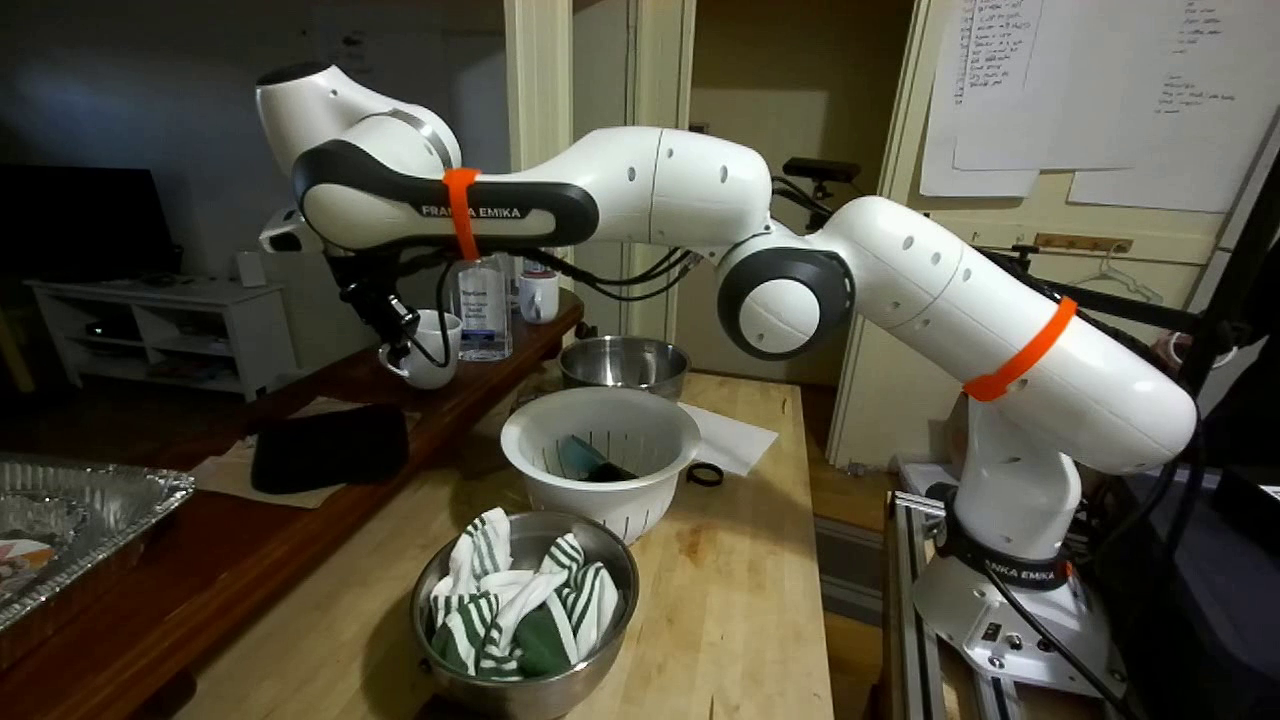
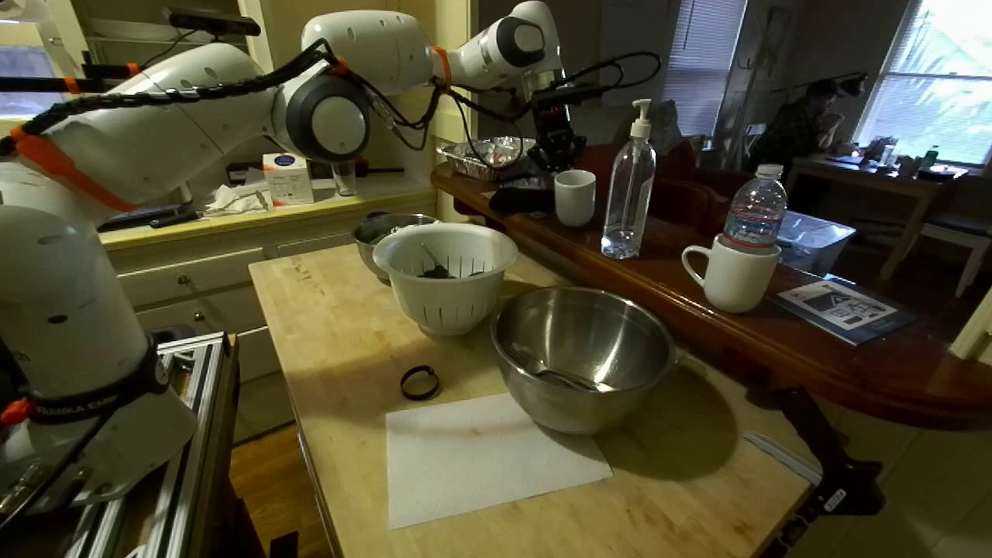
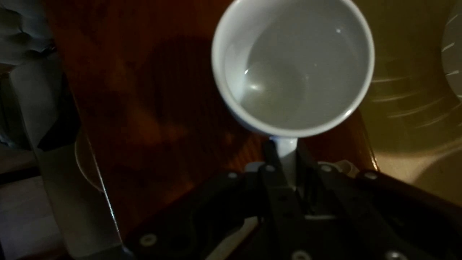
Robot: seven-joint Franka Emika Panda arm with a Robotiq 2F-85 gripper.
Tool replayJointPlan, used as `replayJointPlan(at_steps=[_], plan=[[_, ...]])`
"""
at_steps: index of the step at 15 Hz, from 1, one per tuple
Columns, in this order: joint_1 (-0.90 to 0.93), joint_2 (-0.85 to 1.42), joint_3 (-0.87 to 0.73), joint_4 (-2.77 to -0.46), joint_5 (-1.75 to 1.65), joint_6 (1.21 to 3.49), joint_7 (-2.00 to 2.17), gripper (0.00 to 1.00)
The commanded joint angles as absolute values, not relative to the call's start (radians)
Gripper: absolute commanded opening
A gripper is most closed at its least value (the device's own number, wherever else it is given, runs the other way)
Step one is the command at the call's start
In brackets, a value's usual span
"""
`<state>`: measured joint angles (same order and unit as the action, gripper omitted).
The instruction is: Pick up the cup and put it on top of the counter
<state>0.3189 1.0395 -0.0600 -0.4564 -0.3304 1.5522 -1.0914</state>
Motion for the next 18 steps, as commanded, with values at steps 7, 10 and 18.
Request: replayJointPlan(at_steps=[7,10,18], plan=[[0.308,1.048,-0.055,-0.444,-0.318,1.500,-1.142,0.04],[0.308,1.048,-0.055,-0.443,-0.318,1.497,-1.146,0.42],[0.313,1.039,-0.055,-0.443,-0.319,1.500,-1.151,0.99]])
